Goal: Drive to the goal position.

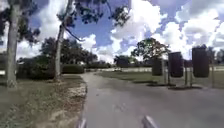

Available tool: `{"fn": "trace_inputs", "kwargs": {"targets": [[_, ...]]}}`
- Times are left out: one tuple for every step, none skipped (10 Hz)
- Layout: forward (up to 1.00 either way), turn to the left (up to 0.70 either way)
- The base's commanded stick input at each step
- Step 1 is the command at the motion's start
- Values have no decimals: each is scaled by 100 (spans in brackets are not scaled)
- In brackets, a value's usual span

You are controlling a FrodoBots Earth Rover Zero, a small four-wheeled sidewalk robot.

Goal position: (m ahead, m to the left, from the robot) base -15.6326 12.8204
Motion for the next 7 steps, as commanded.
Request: {"fn": "trace_inputs", "kwargs": {"targets": [[0, 0], [0, 0], [0, 0], [17, 0], [70, 0], [70, 0], [70, 0]]}}
